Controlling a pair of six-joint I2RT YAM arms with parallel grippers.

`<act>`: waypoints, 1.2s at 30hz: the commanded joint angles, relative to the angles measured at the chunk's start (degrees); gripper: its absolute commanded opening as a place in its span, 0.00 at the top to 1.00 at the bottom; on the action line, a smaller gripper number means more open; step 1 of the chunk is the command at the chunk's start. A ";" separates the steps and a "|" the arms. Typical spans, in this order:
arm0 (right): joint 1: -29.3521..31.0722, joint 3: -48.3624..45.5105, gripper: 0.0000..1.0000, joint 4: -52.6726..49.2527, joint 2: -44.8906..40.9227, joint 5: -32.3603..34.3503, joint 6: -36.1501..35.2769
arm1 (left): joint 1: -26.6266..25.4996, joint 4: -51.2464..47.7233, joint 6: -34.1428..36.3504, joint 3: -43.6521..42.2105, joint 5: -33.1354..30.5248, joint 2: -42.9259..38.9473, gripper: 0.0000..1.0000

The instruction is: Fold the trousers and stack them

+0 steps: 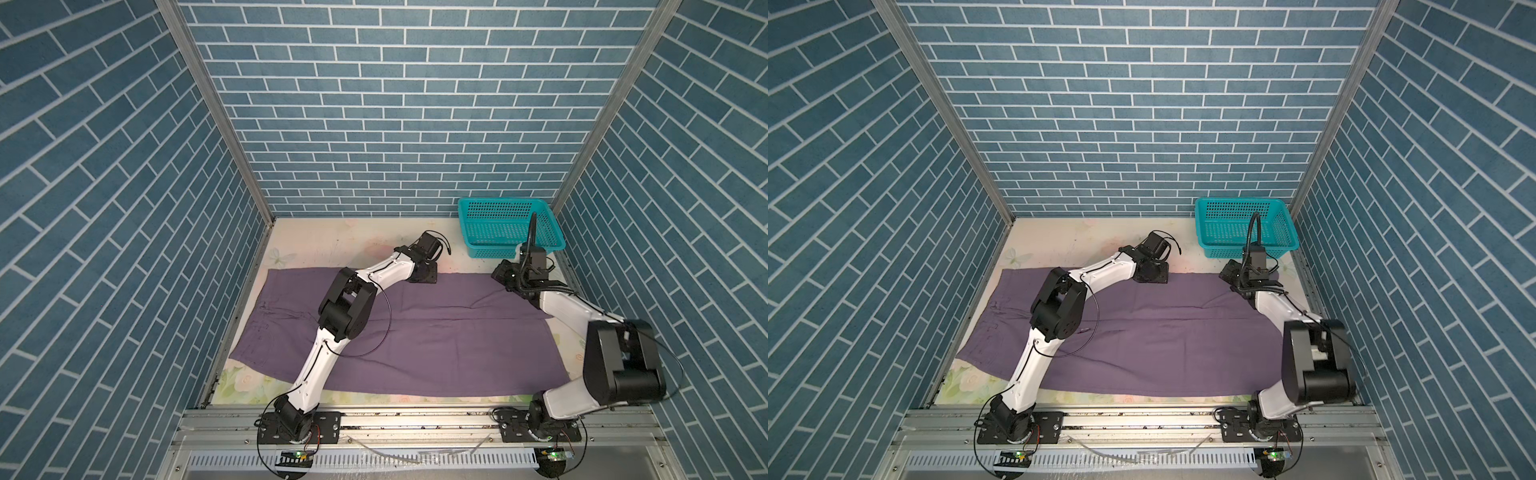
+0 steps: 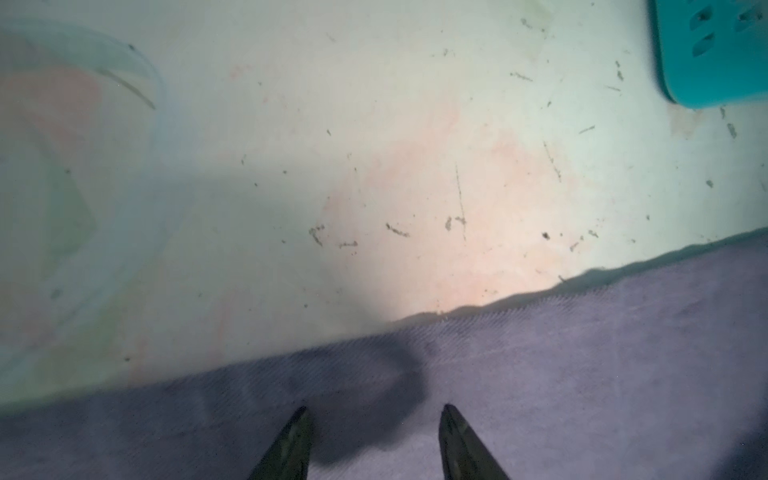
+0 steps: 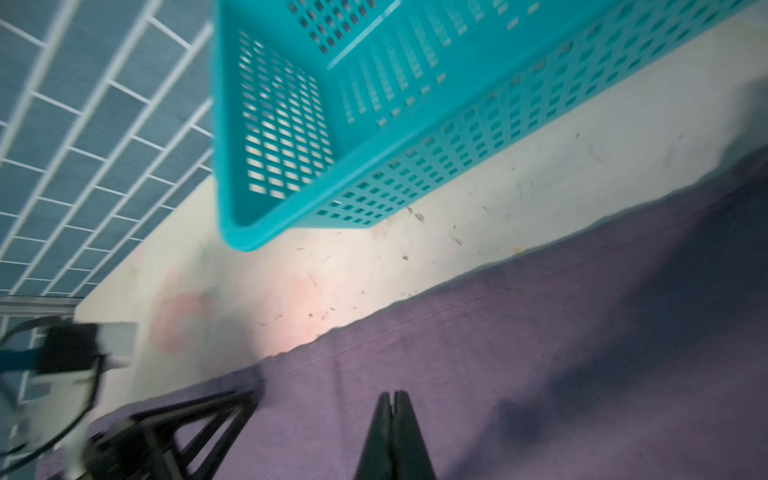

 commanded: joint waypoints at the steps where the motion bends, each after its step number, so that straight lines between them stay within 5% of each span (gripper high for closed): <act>1: 0.15 -3.59 1.00 -11.06 -7.63 3.08 -1.96 | 2.14 -5.78 2.09 1.02 -4.02 4.80 0.48; 6: -2.30 -6.42 0.96 -25.18 -15.61 10.47 -3.29 | 5.79 -6.32 3.49 1.07 -4.98 5.04 0.49; 11: -12.84 -10.41 0.91 -28.21 -16.80 4.04 -1.46 | 9.18 -4.85 4.06 -2.13 -4.97 3.41 0.49; 26: -17.46 -0.38 0.88 -13.39 7.09 -3.98 0.60 | 5.64 -2.50 1.06 -1.44 7.29 -4.57 0.43; 29: -17.51 2.51 0.99 -12.27 10.11 -5.05 0.85 | 5.58 -1.35 0.19 -3.76 9.09 -7.92 0.43; 36: -17.51 4.81 1.00 -9.58 15.98 -3.54 1.46 | 8.74 3.96 -4.87 -18.43 12.14 -22.82 0.42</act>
